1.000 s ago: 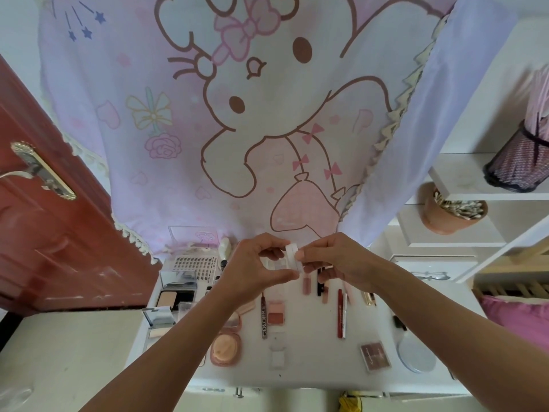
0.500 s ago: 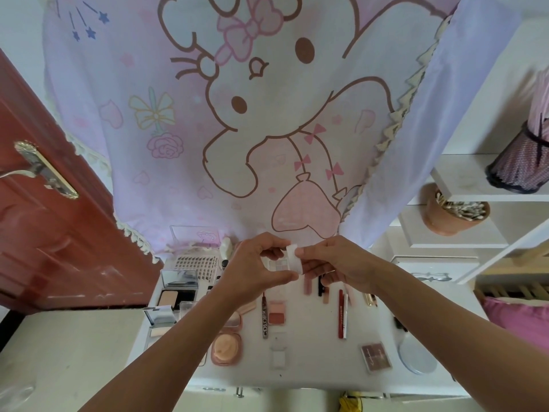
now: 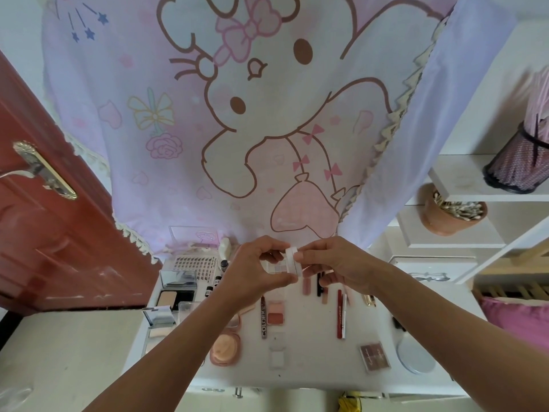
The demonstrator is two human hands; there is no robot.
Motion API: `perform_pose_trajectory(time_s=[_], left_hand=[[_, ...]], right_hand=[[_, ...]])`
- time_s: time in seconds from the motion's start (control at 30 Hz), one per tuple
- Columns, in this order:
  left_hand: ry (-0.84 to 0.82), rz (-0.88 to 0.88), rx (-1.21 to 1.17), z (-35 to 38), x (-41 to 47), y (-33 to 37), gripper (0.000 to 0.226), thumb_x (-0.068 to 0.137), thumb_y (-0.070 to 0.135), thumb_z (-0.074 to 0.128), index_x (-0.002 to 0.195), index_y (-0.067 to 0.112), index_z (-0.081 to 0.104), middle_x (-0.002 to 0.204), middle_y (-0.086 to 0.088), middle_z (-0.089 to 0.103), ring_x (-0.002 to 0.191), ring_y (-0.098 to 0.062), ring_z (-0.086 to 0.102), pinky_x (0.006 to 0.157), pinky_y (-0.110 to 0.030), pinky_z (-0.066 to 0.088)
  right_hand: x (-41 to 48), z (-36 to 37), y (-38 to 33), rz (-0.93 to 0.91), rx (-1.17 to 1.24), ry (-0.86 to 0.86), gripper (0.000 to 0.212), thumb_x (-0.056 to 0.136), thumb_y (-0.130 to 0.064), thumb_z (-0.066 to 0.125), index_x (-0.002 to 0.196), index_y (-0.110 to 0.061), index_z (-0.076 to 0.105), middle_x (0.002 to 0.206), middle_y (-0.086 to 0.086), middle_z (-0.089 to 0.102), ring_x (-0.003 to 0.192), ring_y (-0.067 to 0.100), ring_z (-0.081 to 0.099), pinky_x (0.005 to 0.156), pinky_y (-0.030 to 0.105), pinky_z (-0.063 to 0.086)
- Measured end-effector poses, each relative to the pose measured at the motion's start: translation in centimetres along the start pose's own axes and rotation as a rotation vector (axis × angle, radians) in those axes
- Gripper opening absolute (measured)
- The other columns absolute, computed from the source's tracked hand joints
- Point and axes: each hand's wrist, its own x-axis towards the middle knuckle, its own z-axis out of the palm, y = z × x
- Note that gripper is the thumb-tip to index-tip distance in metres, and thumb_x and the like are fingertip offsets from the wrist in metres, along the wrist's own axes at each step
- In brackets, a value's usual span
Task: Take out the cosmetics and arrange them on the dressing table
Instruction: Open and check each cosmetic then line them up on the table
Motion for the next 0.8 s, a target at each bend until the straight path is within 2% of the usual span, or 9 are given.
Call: perform_pose_trajectory(time_s=[0.07, 0.13, 0.3, 0.4, 0.5, 0.63, 0.8], left_hand=[[0.004, 0.001, -0.008, 0.0, 0.0, 0.1, 0.05, 0.064, 0.026, 0.088, 0.109, 0.025, 0.066, 0.093, 0.011, 0.065, 0.089, -0.001, 0.061, 0.081, -0.014, 0.05], [0.005, -0.001, -0.006, 0.1, 0.0, 0.2, 0.05, 0.064, 0.026, 0.088, 0.109, 0.026, 0.066, 0.093, 0.012, 0.065, 0.09, 0.0, 0.061, 0.082, -0.015, 0.051], [0.009, -0.009, -0.018, 0.2, -0.1, -0.1, 0.051, 0.063, 0.026, 0.088, 0.109, 0.023, 0.067, 0.093, 0.009, 0.067, 0.088, -0.003, 0.062, 0.083, -0.02, 0.053], [0.014, -0.012, -0.029, 0.1, -0.1, 0.0, 0.051, 0.063, 0.026, 0.088, 0.109, 0.024, 0.067, 0.092, 0.01, 0.067, 0.088, -0.002, 0.062, 0.084, -0.02, 0.052], [0.02, -0.014, -0.055, 0.0, -0.1, -0.1, 0.051, 0.063, 0.024, 0.089, 0.109, 0.023, 0.067, 0.092, 0.009, 0.067, 0.088, -0.003, 0.063, 0.084, -0.022, 0.053], [0.006, -0.033, -0.09, 0.1, -0.1, -0.4, 0.052, 0.062, 0.025, 0.089, 0.109, 0.023, 0.068, 0.093, 0.006, 0.069, 0.089, -0.007, 0.065, 0.087, -0.027, 0.054], [0.007, -0.061, -0.161, 0.1, 0.1, -0.8, 0.05, 0.062, 0.02, 0.089, 0.107, 0.021, 0.068, 0.095, 0.003, 0.071, 0.091, -0.013, 0.067, 0.087, -0.032, 0.056]], right_hand=[[-0.1, 0.0, 0.0, 0.025, 0.01, 0.016, 0.036, 0.08, -0.044, 0.074, 0.093, -0.01, 0.075, 0.09, 0.007, 0.073, 0.082, 0.017, 0.068, 0.065, 0.028, 0.051], [-0.1, 0.0, 0.0, 0.034, 0.004, 0.02, 0.031, 0.082, -0.041, 0.074, 0.086, -0.011, 0.074, 0.084, 0.006, 0.073, 0.079, 0.018, 0.067, 0.065, 0.028, 0.05], [-0.1, 0.0, -0.2, -0.006, -0.02, 0.005, 0.026, 0.082, -0.025, 0.077, 0.103, -0.009, 0.073, 0.089, 0.002, 0.073, 0.082, 0.014, 0.067, 0.068, 0.027, 0.05], [-0.2, 0.2, -0.1, 0.0, 0.009, 0.007, 0.029, 0.083, -0.036, 0.074, 0.096, -0.011, 0.075, 0.093, 0.006, 0.073, 0.082, 0.016, 0.067, 0.066, 0.027, 0.05], [-0.1, 0.3, -0.2, 0.012, -0.007, 0.026, 0.03, 0.082, -0.04, 0.074, 0.087, -0.011, 0.076, 0.086, 0.006, 0.074, 0.078, 0.016, 0.067, 0.066, 0.028, 0.05], [0.0, 0.2, -0.4, -0.012, -0.007, 0.024, 0.023, 0.079, -0.025, 0.079, 0.095, -0.008, 0.075, 0.078, 0.001, 0.071, 0.076, 0.013, 0.064, 0.067, 0.027, 0.047], [0.4, 0.1, -0.2, -0.022, 0.002, 0.03, 0.022, 0.078, -0.017, 0.079, 0.099, -0.011, 0.075, 0.086, 0.003, 0.071, 0.08, 0.013, 0.063, 0.073, 0.031, 0.047]])
